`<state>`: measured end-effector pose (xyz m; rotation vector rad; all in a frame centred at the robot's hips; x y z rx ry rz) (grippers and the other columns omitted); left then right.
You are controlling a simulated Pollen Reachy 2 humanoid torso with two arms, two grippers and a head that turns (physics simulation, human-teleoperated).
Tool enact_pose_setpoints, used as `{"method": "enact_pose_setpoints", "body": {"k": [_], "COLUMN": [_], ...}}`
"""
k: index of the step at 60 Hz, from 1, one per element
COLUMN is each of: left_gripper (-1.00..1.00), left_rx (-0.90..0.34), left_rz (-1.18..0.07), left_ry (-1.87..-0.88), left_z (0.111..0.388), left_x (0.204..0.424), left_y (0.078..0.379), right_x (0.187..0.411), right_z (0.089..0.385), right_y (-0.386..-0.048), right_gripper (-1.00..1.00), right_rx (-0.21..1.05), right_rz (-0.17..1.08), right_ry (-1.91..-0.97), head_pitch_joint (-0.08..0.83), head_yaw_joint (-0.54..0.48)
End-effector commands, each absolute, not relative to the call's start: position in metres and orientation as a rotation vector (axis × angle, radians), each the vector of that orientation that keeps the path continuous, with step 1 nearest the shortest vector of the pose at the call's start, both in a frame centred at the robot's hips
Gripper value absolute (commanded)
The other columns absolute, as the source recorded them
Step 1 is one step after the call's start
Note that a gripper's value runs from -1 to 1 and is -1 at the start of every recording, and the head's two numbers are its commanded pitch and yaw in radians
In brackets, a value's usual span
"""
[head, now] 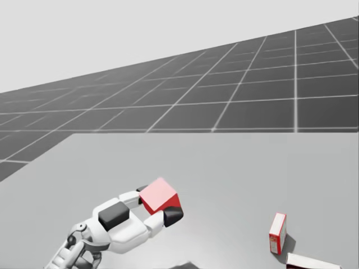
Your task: Find the red cube and pick it up.
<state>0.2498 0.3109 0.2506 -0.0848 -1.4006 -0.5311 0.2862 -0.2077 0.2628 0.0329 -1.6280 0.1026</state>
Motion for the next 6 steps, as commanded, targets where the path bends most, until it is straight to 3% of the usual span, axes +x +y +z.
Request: {"method": "enact_pose_setpoints", "body": {"k": [1, 6], "left_gripper": [1.0, 1.0], "left_rx": [0.016, 0.049], "left_rz": [-0.543, -0.529], "left_ry": [-1.572, -1.66], "left_z": [0.323, 0.351], "left_x": [0.251, 0.249], "left_y": [0.304, 0.299], "right_x": [0.288, 0.289], "right_z": [0.262, 0.262], "right_y": [-0.205, -0.205], "right_gripper": [-1.0, -1.0], "right_rx": [0.036, 0.028], "right_rz": [0.059, 0.033], "right_ry": [-1.61, -1.611], "head_pitch_joint": [0.302, 0.302], "head_yaw_joint": [0.42, 0.42]}}
